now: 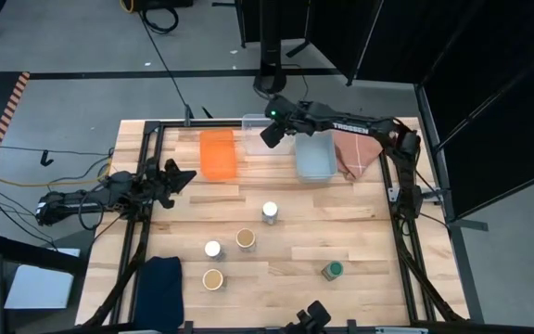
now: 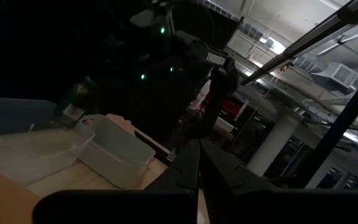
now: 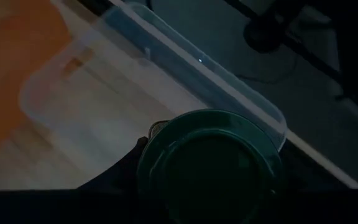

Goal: Sort spices by type
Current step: Put the top green seasoning bottle into the transparent bin

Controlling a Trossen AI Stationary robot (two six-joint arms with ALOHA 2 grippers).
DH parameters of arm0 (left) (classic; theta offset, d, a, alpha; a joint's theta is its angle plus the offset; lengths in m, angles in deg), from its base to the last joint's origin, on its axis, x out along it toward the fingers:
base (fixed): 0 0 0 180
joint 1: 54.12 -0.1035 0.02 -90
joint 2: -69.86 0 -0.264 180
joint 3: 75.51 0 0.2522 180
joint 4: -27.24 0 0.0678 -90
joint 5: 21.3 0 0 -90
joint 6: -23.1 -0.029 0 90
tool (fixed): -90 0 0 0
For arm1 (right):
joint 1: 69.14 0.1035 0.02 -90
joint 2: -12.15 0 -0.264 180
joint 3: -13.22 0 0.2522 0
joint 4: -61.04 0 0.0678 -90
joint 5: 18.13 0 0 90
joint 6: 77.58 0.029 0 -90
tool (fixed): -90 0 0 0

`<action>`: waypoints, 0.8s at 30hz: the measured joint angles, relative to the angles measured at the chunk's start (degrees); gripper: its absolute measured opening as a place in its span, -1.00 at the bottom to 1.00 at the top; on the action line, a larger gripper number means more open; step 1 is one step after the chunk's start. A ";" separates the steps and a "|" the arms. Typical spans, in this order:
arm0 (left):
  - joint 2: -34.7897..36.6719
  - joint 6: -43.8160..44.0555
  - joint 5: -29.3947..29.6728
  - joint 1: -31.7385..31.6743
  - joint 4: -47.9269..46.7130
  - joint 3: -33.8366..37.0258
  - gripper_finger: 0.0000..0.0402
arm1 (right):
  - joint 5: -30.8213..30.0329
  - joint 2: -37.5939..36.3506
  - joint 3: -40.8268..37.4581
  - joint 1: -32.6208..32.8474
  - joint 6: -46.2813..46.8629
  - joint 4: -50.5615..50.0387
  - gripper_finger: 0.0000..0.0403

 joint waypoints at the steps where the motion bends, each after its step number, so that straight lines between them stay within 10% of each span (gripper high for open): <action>1: 0.00 0.00 0.15 0.00 0.00 0.01 -0.92 | -0.15 0.52 -0.02 -0.13 1.18 -0.01 0.01; 24: 0.00 0.02 1.63 -0.02 -1.17 0.00 -0.92 | 0.64 6.96 -0.02 -2.33 10.42 -0.33 0.01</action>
